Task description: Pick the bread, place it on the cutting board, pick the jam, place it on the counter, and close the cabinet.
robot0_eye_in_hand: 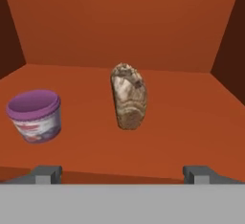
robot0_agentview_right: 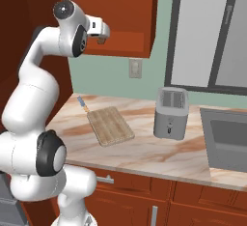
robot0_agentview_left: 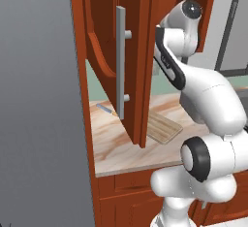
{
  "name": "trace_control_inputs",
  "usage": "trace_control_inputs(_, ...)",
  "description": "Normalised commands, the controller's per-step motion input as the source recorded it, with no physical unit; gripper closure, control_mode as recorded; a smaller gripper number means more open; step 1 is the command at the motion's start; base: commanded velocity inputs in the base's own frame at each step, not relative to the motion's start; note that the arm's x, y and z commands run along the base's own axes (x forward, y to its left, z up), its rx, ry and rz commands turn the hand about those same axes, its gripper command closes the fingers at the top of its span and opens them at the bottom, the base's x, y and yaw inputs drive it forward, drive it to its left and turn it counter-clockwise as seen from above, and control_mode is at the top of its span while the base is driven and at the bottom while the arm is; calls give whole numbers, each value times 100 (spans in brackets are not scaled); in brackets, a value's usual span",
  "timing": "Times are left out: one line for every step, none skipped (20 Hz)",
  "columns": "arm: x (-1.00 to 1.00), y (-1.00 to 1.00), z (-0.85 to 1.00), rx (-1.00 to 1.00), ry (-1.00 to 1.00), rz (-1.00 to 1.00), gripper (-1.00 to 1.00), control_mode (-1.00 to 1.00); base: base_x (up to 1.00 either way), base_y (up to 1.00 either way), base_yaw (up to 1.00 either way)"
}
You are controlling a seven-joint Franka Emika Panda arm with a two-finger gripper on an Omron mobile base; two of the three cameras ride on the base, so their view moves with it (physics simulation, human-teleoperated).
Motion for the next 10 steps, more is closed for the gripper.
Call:
trace_control_inputs(46, 0, 0, 0, 0, 0, -100, -100, 0, 0, 0)
trace_control_inputs(44, 0, 0, 0, 0, 0, -100, -100, 0, 0, 0)
trace_control_inputs(41, 0, 0, 0, 0, 0, -100, -100, 0, 0, 0)
trace_control_inputs(40, 0, 0, 0, 0, 0, -100, -100, 0, 0, 0)
trace_control_inputs(39, 0, 0, 0, 0, 0, -100, -100, 0, 0, 0)
trace_control_inputs(36, 0, 0, 0, 0, 0, -100, -100, 0, 0, 0)
trace_control_inputs(36, 0, 0, 0, 0, 0, -100, -100, 0, 0, 0)
trace_control_inputs(37, 0, 0, 0, 0, 0, -100, -100, 0, 0, 0)
trace_control_inputs(37, 0, 0, 0, 0, 0, -100, -100, 0, 0, 0)
trace_control_inputs(34, -1, 0, 0, 0, 0, -100, -100, 0, 0, 0)
